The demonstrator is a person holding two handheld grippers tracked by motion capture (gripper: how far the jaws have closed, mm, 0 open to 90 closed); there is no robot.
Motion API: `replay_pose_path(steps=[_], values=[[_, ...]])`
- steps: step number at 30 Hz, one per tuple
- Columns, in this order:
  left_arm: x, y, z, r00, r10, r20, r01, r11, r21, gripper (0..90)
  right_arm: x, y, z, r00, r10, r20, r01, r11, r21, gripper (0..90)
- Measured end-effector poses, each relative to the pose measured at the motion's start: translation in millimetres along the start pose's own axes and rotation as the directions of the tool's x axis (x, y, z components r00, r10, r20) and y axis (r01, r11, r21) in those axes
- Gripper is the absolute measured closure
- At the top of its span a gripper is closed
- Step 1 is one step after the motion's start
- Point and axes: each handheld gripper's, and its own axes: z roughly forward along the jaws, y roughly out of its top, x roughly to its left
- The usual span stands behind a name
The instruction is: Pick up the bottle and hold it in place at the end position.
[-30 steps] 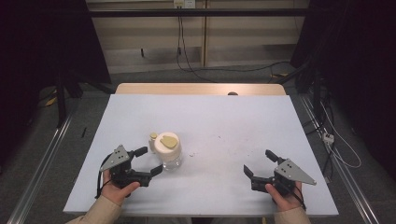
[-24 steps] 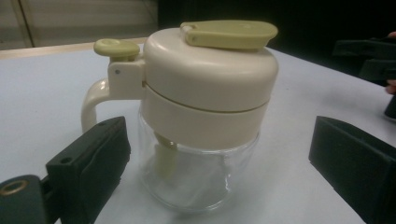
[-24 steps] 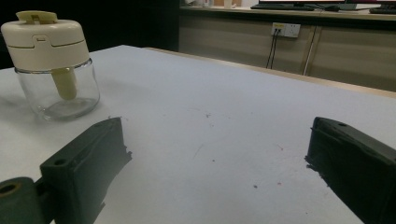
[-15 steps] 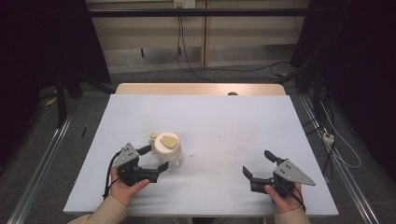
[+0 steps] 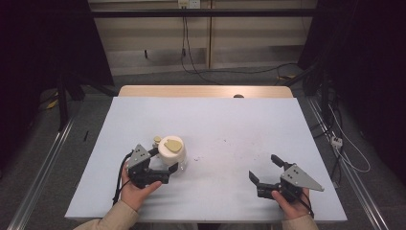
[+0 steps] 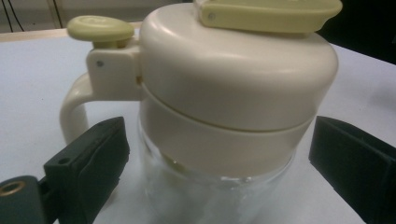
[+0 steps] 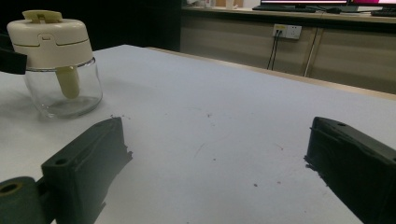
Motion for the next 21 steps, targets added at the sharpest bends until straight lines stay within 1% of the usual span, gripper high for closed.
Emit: replay_pose_path(steps=[1, 2, 3, 5, 6, 11, 16, 19, 21], values=[[-1.0, 0.2, 1.3, 1.0, -0.004, -0.006, 0.004, 1.0, -0.001, 4.6, 0.0, -0.1, -0.1, 1.0, 0.0, 0.001, 0.0, 1.0, -0.001, 4.1], [-1.2, 0.5, 2.3, 1.0, 0.001, -0.009, -0.001, 1.0, 0.002, 4.6, -0.1, -0.2, -0.1, 1.0, 0.001, 0.001, -0.001, 1.0, -0.001, 4.1], [-1.8, 0.7, 3.5, 0.9999, -0.005, -0.013, 0.005, 1.0, 0.0, 4.6, -0.2, -0.2, -0.1, 1.0, 0.0, 0.0, 0.0, 1.0, -0.001, 4.2], [-2.0, 1.5, 4.9, 0.9999, -0.001, -0.017, 0.001, 1.0, -0.002, 4.6, 0.0, -0.1, -0.1, 1.0, -0.002, -0.003, 0.002, 1.0, -0.003, 4.4], [-2.9, 2.0, 6.4, 0.9997, -0.008, -0.022, 0.008, 1.0, -0.003, 4.6, 0.2, -0.1, -0.2, 1.0, -0.002, -0.004, 0.002, 1.0, -0.002, 4.5], [-4.1, 2.9, 10.3, 0.9995, -0.008, -0.032, 0.008, 1.0, -0.003, 4.3, 0.2, -0.1, -0.3, 1.0, -0.004, -0.003, 0.004, 1.0, -0.002, 4.6], [-4.2, 4.5, 15.1, 0.9989, -0.018, -0.043, 0.018, 0.9998, -0.008, 4.3, 0.0, -0.3, -0.6, 1.0, -0.005, -0.001, 0.005, 1.0, -0.002, 4.6], [-5.1, 5.5, 17.9, 0.9986, -0.009, -0.051, 0.009, 0.9999, -0.009, 4.1, 0.0, -0.4, -0.7, 1.0, -0.004, -0.002, 0.004, 1.0, -0.002, 4.7], [-5.4, 6.2, 19.8, 0.9985, -0.013, -0.054, 0.012, 0.9998, -0.014, 4.1, -0.2, -0.4, -0.8, 1.0, -0.004, -0.002, 0.004, 1.0, -0.002, 4.7]])
